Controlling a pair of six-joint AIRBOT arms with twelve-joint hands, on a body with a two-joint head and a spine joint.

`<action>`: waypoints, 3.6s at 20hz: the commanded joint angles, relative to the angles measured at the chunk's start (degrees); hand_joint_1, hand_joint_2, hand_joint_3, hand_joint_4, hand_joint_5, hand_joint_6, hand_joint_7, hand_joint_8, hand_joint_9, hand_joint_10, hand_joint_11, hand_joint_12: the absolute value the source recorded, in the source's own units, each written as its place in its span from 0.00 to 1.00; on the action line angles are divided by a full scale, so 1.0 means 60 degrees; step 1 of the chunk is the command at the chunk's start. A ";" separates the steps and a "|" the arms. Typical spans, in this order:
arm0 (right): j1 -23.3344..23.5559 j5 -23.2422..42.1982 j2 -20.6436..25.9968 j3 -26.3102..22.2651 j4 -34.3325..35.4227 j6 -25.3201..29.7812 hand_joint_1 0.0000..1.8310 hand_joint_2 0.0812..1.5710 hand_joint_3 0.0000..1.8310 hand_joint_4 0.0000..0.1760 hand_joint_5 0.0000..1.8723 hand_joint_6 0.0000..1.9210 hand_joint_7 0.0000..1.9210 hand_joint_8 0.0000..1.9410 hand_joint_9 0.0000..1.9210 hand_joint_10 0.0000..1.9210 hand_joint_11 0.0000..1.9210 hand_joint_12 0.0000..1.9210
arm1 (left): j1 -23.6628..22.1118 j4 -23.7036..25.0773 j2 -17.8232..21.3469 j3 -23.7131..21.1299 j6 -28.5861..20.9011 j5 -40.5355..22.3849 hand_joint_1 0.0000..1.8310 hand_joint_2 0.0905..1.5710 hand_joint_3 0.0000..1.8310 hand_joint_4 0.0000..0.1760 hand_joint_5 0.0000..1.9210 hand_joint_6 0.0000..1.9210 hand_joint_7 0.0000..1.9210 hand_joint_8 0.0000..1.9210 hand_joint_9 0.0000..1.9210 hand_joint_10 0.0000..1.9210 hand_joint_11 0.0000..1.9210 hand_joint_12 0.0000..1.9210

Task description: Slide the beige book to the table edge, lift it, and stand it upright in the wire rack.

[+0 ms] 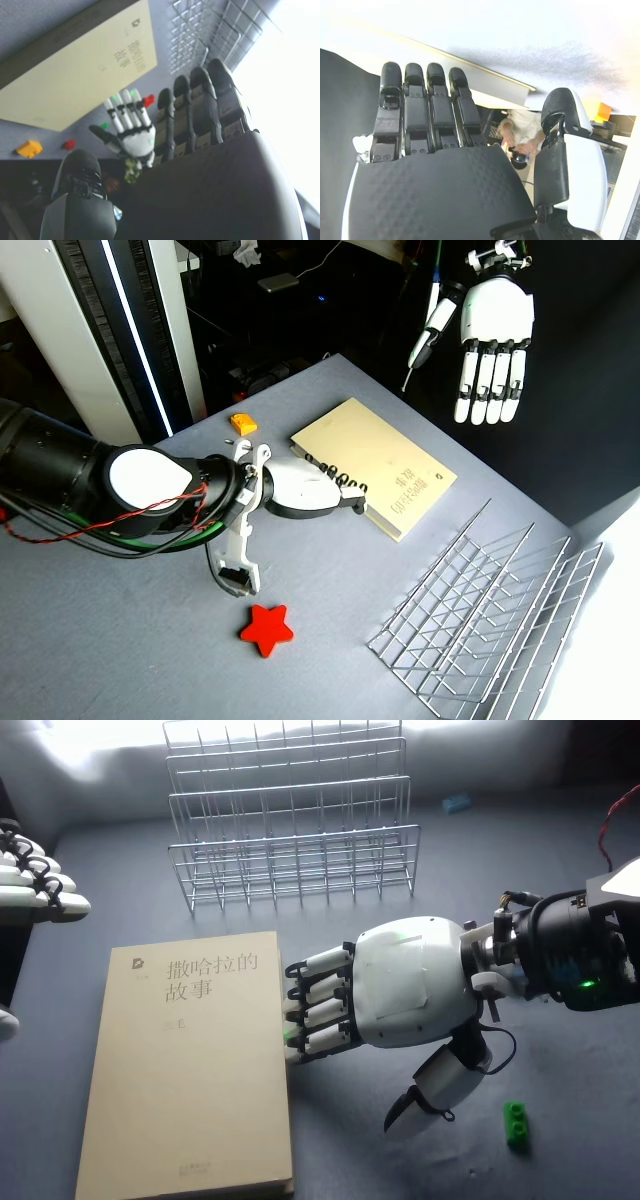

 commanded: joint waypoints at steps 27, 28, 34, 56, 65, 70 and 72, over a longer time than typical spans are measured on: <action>0.0544 -0.0166 -0.1653 0.0686 0.0412 0.0308 0.06 0.66 0.00 0.00 0.13 0.00 0.14 0.00 0.13 0.00 0.00 0.37 | -0.0157 -0.3392 -0.0397 0.0737 -0.1439 0.1577 0.04 0.71 0.00 0.00 0.12 0.00 0.12 0.00 0.10 0.00 0.00 0.26; 0.0555 -0.0154 -0.1750 0.0755 0.0411 0.0306 0.06 0.66 0.00 0.00 0.13 0.00 0.13 0.00 0.13 0.00 0.00 0.36 | -0.0178 -0.3392 -0.0393 0.0708 -0.1439 0.1927 0.01 0.71 0.00 0.00 0.10 0.00 0.10 0.00 0.08 0.00 0.00 0.25; 0.0606 -0.0210 -0.2149 0.1005 0.0412 0.0316 0.06 0.65 0.00 0.00 0.13 0.00 0.13 0.00 0.13 0.00 0.00 0.38 | -0.0277 -0.4130 -0.0378 0.0695 -0.1148 0.4218 0.04 0.70 0.00 0.00 0.12 0.00 0.12 0.00 0.10 0.00 0.00 0.29; 0.0861 -0.0407 -0.2741 0.1001 0.0408 0.0474 0.07 0.65 0.00 0.00 0.15 0.00 0.16 0.00 0.16 0.00 0.00 0.41 | -0.0353 -0.5831 -0.0460 0.0954 0.1520 0.5363 0.05 0.70 0.00 0.00 0.13 0.00 0.13 0.00 0.11 0.00 0.00 0.28; 0.0818 -0.0536 -0.2805 0.1011 0.0408 0.0505 0.08 0.65 0.00 0.00 0.14 0.00 0.14 0.00 0.13 0.00 0.00 0.36 | -0.0212 -0.5832 -0.0616 0.1464 0.1338 0.4726 0.06 0.70 0.00 0.00 0.16 0.00 0.15 0.00 0.13 0.00 0.00 0.32; 0.0769 -0.0611 -0.2926 0.1025 0.0407 0.0556 0.05 0.65 0.00 0.00 0.15 0.00 0.16 0.00 0.15 0.00 0.00 0.41 | 0.0027 -0.6433 -0.0697 0.1587 -0.0549 0.4439 0.05 0.70 0.00 0.00 0.15 0.00 0.14 0.00 0.11 0.00 0.00 0.30; 0.0732 -0.0634 -0.3016 0.1047 0.0407 0.0565 0.07 0.65 0.00 0.00 0.14 0.00 0.15 0.00 0.15 0.00 0.00 0.40 | 0.0085 -0.6433 -0.0610 0.1405 -0.1068 0.3989 0.04 0.70 0.00 0.00 0.15 0.00 0.13 0.00 0.11 0.00 0.00 0.30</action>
